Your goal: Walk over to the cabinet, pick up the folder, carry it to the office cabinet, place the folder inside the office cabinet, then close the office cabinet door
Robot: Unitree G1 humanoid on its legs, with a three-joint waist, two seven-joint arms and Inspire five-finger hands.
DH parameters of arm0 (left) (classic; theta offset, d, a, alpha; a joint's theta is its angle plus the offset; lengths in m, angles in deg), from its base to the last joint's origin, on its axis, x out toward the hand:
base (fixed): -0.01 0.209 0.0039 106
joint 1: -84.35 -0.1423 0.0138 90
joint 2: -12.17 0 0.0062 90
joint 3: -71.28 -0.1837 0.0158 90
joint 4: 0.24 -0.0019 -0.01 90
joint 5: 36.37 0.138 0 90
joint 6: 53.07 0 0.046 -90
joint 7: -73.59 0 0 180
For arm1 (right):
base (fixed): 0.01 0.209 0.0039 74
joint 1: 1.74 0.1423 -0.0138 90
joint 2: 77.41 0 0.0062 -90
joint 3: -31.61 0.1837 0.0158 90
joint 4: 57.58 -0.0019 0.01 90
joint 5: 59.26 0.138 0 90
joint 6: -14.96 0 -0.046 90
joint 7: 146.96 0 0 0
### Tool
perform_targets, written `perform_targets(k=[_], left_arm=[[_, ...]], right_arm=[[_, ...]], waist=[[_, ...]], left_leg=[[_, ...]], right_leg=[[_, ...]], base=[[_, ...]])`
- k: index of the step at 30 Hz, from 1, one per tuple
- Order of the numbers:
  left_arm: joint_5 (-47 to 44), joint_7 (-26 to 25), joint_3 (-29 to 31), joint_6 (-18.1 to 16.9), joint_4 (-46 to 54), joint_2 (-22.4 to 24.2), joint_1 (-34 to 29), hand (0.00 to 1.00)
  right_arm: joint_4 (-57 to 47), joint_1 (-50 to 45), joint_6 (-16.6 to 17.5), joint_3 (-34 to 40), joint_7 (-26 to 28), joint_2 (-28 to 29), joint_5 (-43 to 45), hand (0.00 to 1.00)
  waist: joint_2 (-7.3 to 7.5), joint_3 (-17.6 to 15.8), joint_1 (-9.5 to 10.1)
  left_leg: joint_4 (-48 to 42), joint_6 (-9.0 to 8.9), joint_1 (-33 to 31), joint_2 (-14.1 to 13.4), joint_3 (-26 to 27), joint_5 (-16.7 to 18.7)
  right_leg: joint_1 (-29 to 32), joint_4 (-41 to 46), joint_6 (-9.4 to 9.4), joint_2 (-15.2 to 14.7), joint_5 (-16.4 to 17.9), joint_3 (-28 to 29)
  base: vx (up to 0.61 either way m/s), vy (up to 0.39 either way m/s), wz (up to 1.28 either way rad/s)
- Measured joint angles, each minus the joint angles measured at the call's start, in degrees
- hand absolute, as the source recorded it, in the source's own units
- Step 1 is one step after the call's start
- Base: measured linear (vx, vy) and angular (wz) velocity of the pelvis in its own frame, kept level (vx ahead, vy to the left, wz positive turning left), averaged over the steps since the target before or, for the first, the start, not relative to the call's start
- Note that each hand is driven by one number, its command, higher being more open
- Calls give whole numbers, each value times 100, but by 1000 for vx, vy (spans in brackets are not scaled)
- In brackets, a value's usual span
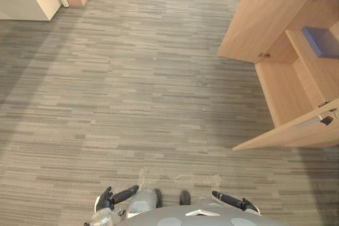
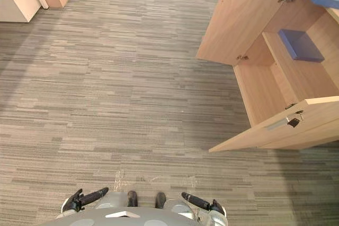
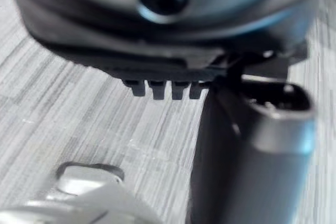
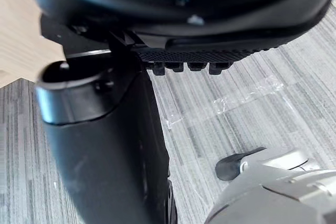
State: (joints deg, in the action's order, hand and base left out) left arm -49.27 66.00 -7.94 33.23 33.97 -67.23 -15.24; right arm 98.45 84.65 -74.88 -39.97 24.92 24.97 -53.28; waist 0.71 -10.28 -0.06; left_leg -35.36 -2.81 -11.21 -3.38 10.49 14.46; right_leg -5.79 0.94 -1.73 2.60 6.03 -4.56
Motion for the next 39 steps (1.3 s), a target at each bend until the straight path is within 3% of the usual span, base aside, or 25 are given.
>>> perform_targets(k=[2,3,6,9,10,11,12,13,14,16,18,20,21,25,26,28,29,30,31,32,33,35,36,38,39], left_arm=[[-5,-59,295,-23,208,161,-8,100],[-34,-68,336,-74,252,177,17,100],[-75,-119,320,-135,363,178,45,100],[-104,-241,308,-150,401,240,13,100],[-116,-243,329,-148,388,237,-7,100],[-112,-243,327,-147,389,216,-11,100],[-77,-230,339,-157,397,243,-80,100],[-42,-224,372,-138,295,199,-84,100],[-24,-224,361,-136,237,164,-81,100],[-8,-174,306,-115,89,75,-80,100],[1,-159,186,-99,-52,70,-196,100],[15,-98,-1,-107,-110,100,-202,100],[38,-38,-112,-109,-175,90,-123,100],[123,49,-118,-100,-320,126,89,100],[238,38,-52,-105,-296,184,123,100],[234,-3,102,-99,-290,176,104,100],[233,-7,101,-99,-293,140,97,100],[223,-8,181,-86,-261,112,66,100],[229,-12,282,-81,-252,141,50,100],[231,-67,399,-36,-252,305,35,100],[233,-77,444,13,-273,398,28,100],[228,-70,581,15,-387,479,163,100],[215,-79,779,-23,-359,592,171,100],[-97,-187,996,-132,-312,701,165,100],[-232,-208,1032,-135,-275,713,175,100]], right_arm=[[-1,3,25,66,-34,-27,6,100],[15,12,22,71,-112,-25,19,100],[63,152,27,76,-152,-3,127,100],[63,196,32,76,-140,-71,125,100],[69,125,25,80,-151,-73,122,100],[79,67,17,82,-156,-59,121,100],[187,14,16,113,-135,-74,119,100],[182,44,22,120,-33,-46,118,100],[177,60,32,133,1,-34,119,100],[156,87,30,222,46,17,153,100],[-84,84,122,316,118,41,305,100],[-222,81,182,238,130,-58,364,100],[-341,82,198,226,130,-57,385,100],[-466,111,182,300,134,-5,552,100],[-504,103,168,415,124,67,629,100],[-493,101,183,408,46,132,618,100],[-480,89,159,399,19,145,611,100],[-443,33,147,427,10,226,605,100],[-413,-40,143,471,3,240,617,100],[-374,-12,115,568,31,147,608,100],[-384,-3,141,585,21,99,597,100],[-519,-6,170,734,6,212,627,100],[-577,-45,175,760,-50,220,634,100],[-562,0,203,606,-146,213,684,100],[-534,25,204,529,-148,229,691,100]], waist=[[-85,-73,70],[-78,-94,134],[23,-81,182],[-71,-77,140],[-84,-47,129],[-33,-11,145],[23,145,169],[106,221,137],[146,227,115],[269,146,91],[139,76,-47],[-80,122,-46],[-145,95,-56],[-202,-35,-213],[-211,-58,-199],[-89,-9,-161],[-22,16,-150],[96,61,-154],[119,76,-146],[-93,125,-86],[-249,204,-84],[-284,205,-177],[-399,228,-146],[-510,193,-53],[-489,186,-4]], left_leg=[[-1346,67,-481,-318,84,-269],[-1744,97,-838,-379,22,8],[-784,59,-1195,-352,-76,99],[1631,-304,-1295,-380,-659,-577],[1470,-365,-1329,-420,-498,-926],[1235,-257,-1367,-331,-409,-1023],[845,-50,-1450,-111,-273,-1020],[705,247,-1379,91,-60,-757],[736,307,-1269,186,41,-692],[1042,577,-607,535,287,-490],[1757,731,602,828,347,-403],[2426,782,1357,843,344,-444],[2704,780,1703,843,343,-454],[3212,615,2431,824,404,-356],[3502,514,2754,807,602,-283],[3858,301,3082,816,1121,-74],[3871,245,3112,842,1211,-42],[3830,90,3226,923,1377,49],[3814,23,3337,992,1461,91],[3773,-58,3482,862,1690,140],[3509,-69,3428,721,1856,137],[1273,-222,2757,218,1898,105],[-469,-262,2268,-374,1856,-186],[-2988,71,1568,-1343,1654,-478],[-3394,66,1391,-1508,1558,-479]], right_leg=[[-279,-3,-100,77,81,50],[-432,29,-140,28,159,120],[-458,33,-9,-296,267,325],[-532,85,440,-848,722,575],[-666,131,480,-1008,933,602],[-722,195,429,-1172,1093,595],[-624,571,388,-1441,1206,642],[-249,1483,568,-1728,1112,646],[13,2067,623,-1860,1010,667],[811,4178,388,-2200,287,826],[1408,6444,45,-2357,192,242],[1646,6636,-4,-2228,360,-526],[1789,6250,103,-2101,544,-936],[2223,4314,235,-1700,750,-1776],[2334,3671,265,-1672,668,-2389],[2327,2612,-202,-1663,233,-4621],[2280,2384,-322,-1621,190,-5139],[2039,1977,-741,-1434,450,-5871],[1898,1711,-1281,-1264,457,-5975],[1800,1616,-1394,-1004,309,-5893],[1789,1579,-1420,-812,355,-5787],[1536,1213,-1278,-479,276,-5361],[1223,910,-1192,-133,235,-4998],[648,784,-1108,272,466,-4318],[510,779,-1102,333,525,-4075]], base=[[84,51,-8],[182,101,-12],[207,154,-38],[315,331,-41],[382,419,-23],[491,455,-29],[551,418,-44],[668,479,-49],[570,386,-40],[450,305,-23],[574,362,-12],[572,342,-22],[464,223,-16],[447,113,-9],[436,74,-44],[468,45,-60],[588,-30,-49],[542,-36,-44],[557,-9,-80],[471,80,-109],[586,74,-135],[558,23,-121],[480,26,-130],[460,68,-168],[333,92,-187]])
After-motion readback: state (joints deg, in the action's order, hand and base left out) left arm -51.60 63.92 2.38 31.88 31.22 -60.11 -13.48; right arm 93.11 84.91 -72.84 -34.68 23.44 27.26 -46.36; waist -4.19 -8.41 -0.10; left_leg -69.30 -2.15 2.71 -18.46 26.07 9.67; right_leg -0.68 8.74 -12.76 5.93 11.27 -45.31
